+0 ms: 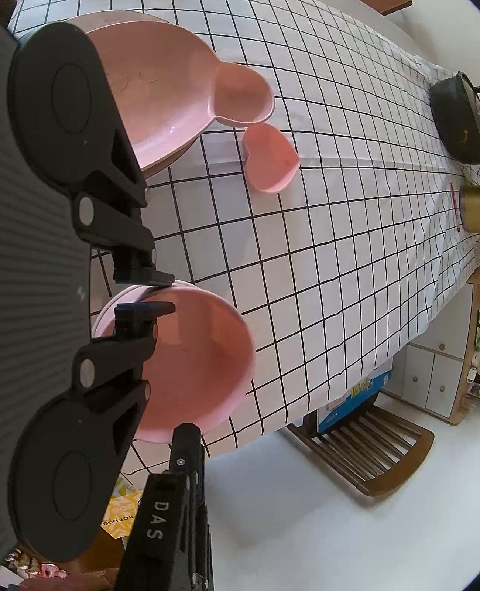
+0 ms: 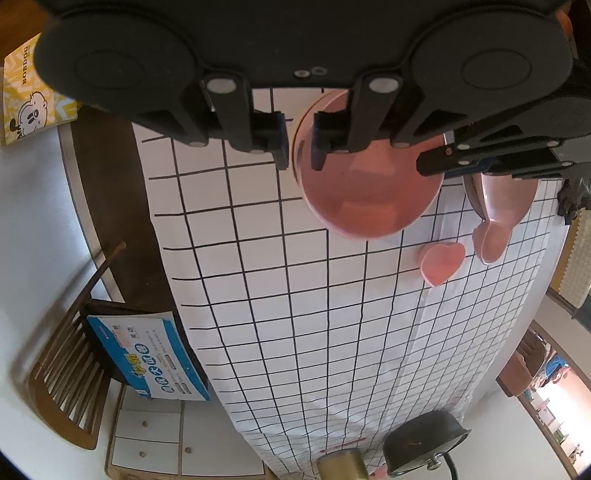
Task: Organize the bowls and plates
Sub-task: 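Lift the pink bowl with both grippers and carry it toward the stacked dishes, then lower the pink bowl into the cream bowl and open both grippers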
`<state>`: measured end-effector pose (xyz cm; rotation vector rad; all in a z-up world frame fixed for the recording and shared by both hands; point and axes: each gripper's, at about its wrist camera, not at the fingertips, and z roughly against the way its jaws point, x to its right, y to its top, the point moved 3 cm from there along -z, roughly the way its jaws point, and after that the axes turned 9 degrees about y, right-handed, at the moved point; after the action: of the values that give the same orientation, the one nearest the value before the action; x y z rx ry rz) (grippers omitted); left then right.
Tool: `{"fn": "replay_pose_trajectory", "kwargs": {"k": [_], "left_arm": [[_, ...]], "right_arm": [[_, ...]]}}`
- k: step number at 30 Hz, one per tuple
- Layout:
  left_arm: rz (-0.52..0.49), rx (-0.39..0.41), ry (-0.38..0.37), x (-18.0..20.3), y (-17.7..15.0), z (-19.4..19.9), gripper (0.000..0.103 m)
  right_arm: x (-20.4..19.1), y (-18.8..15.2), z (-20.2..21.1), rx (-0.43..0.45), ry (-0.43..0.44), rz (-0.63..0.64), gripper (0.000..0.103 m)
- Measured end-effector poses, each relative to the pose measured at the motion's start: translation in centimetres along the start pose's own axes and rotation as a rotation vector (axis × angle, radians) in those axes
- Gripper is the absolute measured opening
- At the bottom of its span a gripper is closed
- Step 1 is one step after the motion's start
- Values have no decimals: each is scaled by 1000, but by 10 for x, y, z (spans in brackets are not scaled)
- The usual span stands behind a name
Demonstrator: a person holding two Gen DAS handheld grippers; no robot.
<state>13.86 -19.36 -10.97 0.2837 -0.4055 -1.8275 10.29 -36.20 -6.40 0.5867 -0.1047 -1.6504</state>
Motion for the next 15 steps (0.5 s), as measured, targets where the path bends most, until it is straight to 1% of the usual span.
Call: {"fn": "replay_pose_trajectory", "kwargs": {"k": [7,12,15], "left_arm": [[-7,13,-8,-2,-2,4,9],[-11,6,-23,-4,-2,4,9],[-6,-1,-35,-6,-2,4,12]], "right_arm": [[-3,1,9,16,15,10,19],[-5,3,13,25,18,14,20],[-6,4,12,24,23,19,22]]}}
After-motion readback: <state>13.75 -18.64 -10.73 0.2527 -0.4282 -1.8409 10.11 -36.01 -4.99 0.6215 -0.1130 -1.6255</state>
